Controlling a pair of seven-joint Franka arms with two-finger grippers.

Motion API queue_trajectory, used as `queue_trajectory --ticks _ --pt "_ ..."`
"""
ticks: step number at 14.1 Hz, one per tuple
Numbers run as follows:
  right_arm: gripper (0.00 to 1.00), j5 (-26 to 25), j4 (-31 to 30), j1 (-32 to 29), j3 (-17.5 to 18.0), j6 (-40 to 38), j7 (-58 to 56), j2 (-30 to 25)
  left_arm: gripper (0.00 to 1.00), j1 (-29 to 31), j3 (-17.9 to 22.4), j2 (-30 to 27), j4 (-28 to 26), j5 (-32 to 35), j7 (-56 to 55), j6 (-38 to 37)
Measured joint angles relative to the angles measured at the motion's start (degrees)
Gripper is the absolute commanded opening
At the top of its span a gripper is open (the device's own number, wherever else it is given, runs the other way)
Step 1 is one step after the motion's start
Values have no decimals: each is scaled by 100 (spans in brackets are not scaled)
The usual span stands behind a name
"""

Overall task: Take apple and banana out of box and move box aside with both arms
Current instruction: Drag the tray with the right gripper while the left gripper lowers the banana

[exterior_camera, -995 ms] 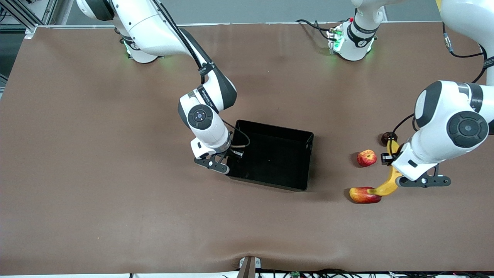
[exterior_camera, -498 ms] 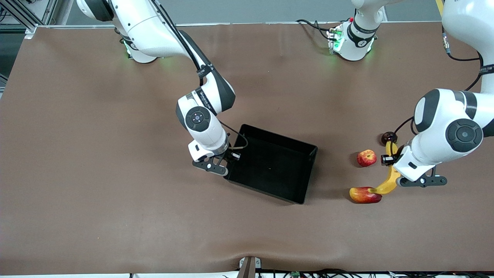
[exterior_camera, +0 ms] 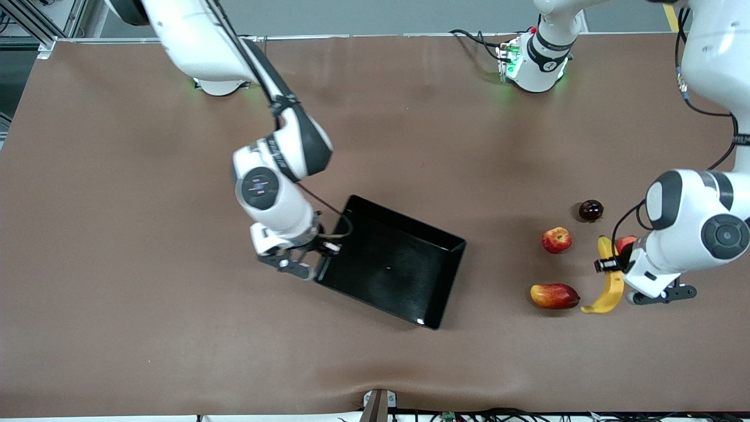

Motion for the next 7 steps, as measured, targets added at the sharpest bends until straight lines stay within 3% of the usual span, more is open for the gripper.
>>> queue_trajectory --ticks 4,5,6,7 --pt "0 -12 -7 -931 -48 -1794 -1312 -611 0 -11 99 732 179 894 -1351 803" --pt "0 -14 -12 -1230 -58 -2079 -1778 -724 9 -19 112 845 194 1055 -1567 870" --pt "0 -15 -16 -1543 -63 -2274 -2246 -815 47 -23 118 910 213 1173 -1693 897" --pt "0 -15 -19 -1860 -67 -2413 -2737 -876 99 -26 121 934 234 1233 -1751 899"
